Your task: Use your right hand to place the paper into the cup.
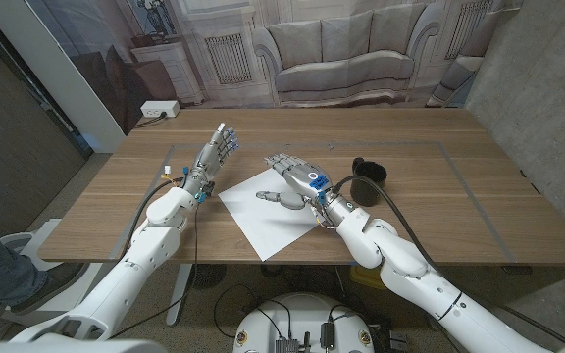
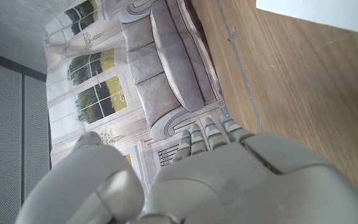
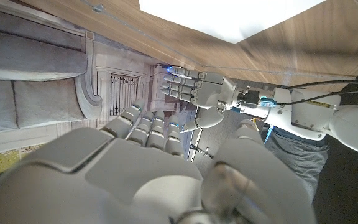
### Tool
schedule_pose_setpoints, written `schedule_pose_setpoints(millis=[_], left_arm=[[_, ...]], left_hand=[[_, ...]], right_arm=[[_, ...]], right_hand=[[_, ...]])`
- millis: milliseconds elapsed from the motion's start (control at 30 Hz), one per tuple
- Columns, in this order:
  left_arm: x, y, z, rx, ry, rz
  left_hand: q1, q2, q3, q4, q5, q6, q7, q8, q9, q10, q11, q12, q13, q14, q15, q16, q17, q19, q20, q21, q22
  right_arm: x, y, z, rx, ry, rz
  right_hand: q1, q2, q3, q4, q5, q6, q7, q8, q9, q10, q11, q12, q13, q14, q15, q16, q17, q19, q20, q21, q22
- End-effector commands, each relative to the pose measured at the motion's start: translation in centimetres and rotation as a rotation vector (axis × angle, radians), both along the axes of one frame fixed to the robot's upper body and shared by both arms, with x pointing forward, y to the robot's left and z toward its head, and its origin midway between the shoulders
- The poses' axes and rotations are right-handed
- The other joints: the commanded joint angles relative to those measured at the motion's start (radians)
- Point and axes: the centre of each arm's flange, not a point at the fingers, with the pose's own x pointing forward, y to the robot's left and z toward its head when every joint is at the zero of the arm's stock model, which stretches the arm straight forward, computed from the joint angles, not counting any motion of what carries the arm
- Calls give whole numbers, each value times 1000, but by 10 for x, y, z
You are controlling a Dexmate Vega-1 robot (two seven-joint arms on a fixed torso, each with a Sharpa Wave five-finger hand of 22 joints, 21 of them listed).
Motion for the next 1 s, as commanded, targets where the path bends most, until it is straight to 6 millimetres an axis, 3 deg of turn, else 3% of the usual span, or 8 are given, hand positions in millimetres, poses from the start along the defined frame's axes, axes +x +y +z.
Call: schedule_pose_setpoints(millis=[33, 733, 967, 1000], left_arm=[[-6, 5, -2, -8, -1, 14], [-5, 2, 1, -1, -3, 14], [-3, 0, 3, 3, -5, 9], [-3, 0, 4, 4, -5, 9]], left_hand=[[4, -1, -7, 1, -1, 3, 5, 7, 2, -1, -5, 0, 2, 1, 2, -2, 5, -8, -73, 3, 4], [5, 1, -11, 1, -1, 4, 5, 7, 2, -1, -7, 0, 2, 1, 1, -2, 5, -9, -71, 3, 4], [6, 2, -12, 1, -2, 5, 5, 7, 2, -2, -6, 0, 2, 1, 1, -2, 5, -10, -70, 3, 4], [6, 2, -12, 1, -2, 5, 5, 7, 2, -1, -6, 0, 2, 1, 2, -2, 5, -10, -69, 3, 4]], right_arm=[[7, 3, -5, -10, 45, 27], [17, 4, -16, -62, 55, 12], [19, 3, -20, -72, 53, 9], [19, 3, -20, -73, 54, 8]], right_hand=[[2, 3, 3, -7, 7, 12, -3, 8, 3, 26, -2, 9, 3, 46, -7, 14, 4, 38, -22, 14, 4], [22, 0, 5, -23, 10, 41, -13, 16, 3, 50, -3, 14, 4, 80, -24, 14, 3, 84, -10, 23, 4], [47, -5, 10, -40, 13, 54, -24, 18, 3, 50, -3, 12, 4, 96, -37, 13, 1, 101, -14, 25, 3], [69, -8, 15, -54, 16, 54, -24, 17, 3, 75, -22, 20, 5, 97, -38, 9, 0, 103, -14, 22, 3]])
